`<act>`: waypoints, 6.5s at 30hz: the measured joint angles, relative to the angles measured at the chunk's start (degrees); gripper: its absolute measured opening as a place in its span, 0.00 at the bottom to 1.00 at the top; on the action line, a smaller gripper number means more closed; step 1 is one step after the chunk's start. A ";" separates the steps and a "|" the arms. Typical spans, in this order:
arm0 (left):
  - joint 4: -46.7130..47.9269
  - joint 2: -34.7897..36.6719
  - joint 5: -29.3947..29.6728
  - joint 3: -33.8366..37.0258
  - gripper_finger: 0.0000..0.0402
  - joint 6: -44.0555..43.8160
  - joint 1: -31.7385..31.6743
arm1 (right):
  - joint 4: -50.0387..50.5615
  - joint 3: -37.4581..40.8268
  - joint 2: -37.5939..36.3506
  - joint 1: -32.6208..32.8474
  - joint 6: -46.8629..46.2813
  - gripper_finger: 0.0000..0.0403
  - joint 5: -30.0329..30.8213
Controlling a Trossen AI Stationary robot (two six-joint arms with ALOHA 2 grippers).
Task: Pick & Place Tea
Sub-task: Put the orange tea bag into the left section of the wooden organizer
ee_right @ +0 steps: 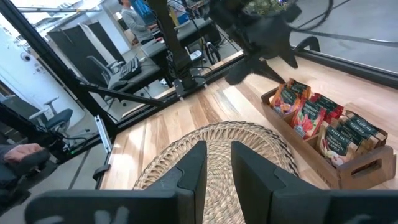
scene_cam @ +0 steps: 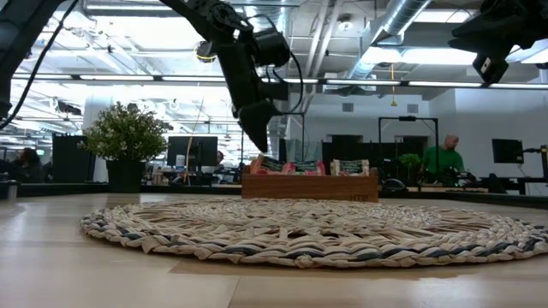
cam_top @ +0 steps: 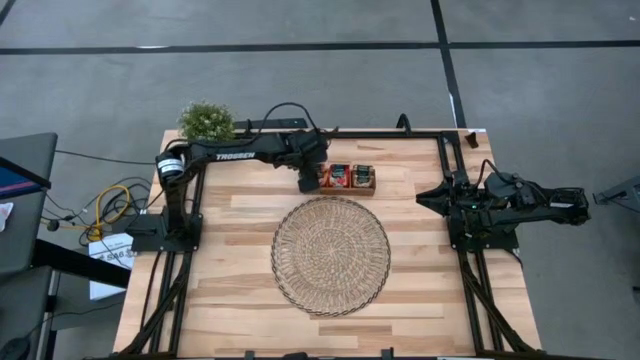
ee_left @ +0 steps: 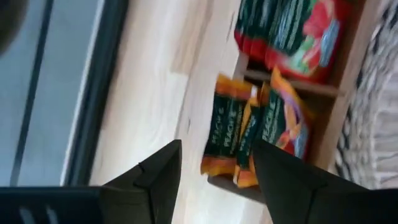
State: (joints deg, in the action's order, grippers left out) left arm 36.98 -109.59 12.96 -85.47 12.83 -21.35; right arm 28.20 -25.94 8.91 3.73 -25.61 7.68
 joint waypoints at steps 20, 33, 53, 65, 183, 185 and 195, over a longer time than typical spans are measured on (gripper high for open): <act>-6.46 0.72 -10.76 -0.05 0.48 -1.25 0.07 | -0.43 -0.02 -0.01 -0.11 -0.33 0.16 0.43; -4.13 -0.30 -11.06 0.02 0.48 -3.50 -0.18 | -0.09 -0.02 -0.01 -0.11 -0.35 0.16 0.31; -3.65 -0.71 -8.14 0.02 0.48 -4.63 -0.30 | 0.03 -0.02 0.02 -0.11 -0.36 0.16 0.24; -5.30 -0.95 -3.47 0.00 0.48 -1.99 -0.74 | 0.03 -0.02 0.01 -0.11 -0.39 0.16 1.33; 1.52 -1.13 -4.05 0.02 0.11 4.15 1.17 | -0.39 -0.02 0.00 -0.11 0.09 0.16 1.77; 1.51 -1.13 -4.03 0.02 0.09 4.07 1.17 | -0.39 -0.02 0.00 -0.11 0.09 0.16 1.77; 1.52 -1.13 -4.02 0.02 0.00 3.85 1.19 | -0.39 -0.02 0.00 -0.11 0.09 0.16 1.77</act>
State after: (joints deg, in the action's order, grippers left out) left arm 38.50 -110.72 8.94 -85.45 16.69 -20.16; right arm 27.81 -25.96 8.91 3.62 -25.52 9.45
